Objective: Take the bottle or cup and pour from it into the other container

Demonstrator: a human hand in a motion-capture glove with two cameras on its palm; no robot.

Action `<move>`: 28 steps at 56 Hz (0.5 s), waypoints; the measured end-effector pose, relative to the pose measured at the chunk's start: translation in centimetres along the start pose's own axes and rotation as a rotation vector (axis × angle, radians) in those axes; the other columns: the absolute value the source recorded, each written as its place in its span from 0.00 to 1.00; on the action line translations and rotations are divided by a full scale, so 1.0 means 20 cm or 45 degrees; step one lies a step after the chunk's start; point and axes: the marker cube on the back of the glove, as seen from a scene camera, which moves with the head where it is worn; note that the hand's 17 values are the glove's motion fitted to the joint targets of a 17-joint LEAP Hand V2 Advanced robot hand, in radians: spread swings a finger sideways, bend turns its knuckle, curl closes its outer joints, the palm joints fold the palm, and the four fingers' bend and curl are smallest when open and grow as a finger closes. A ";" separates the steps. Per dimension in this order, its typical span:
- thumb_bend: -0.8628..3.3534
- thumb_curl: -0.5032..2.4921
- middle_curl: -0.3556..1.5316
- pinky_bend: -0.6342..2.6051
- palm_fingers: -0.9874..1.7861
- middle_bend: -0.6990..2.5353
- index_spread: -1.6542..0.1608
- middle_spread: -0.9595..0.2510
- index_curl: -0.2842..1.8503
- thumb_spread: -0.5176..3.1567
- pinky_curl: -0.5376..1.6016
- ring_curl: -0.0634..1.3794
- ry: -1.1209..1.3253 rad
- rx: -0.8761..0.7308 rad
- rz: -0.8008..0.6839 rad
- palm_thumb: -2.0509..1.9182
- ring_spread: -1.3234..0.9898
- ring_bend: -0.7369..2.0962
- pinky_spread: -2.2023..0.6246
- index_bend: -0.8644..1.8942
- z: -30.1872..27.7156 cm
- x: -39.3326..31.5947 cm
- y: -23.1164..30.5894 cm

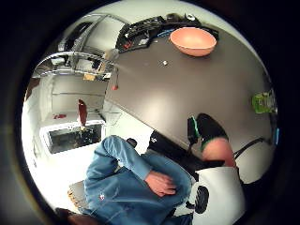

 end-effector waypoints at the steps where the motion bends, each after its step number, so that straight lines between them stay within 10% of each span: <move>1: 0.29 0.21 0.20 0.33 0.40 0.26 0.81 0.80 0.14 0.23 0.30 0.07 0.002 0.000 0.000 0.67 0.60 0.35 0.82 0.36 0.00 0.00 0.00; 28: 0.24 0.28 0.29 0.35 0.37 0.28 0.72 0.81 0.22 0.38 0.37 0.16 0.030 0.013 0.005 0.72 0.63 0.39 0.86 0.37 0.01 0.03 0.02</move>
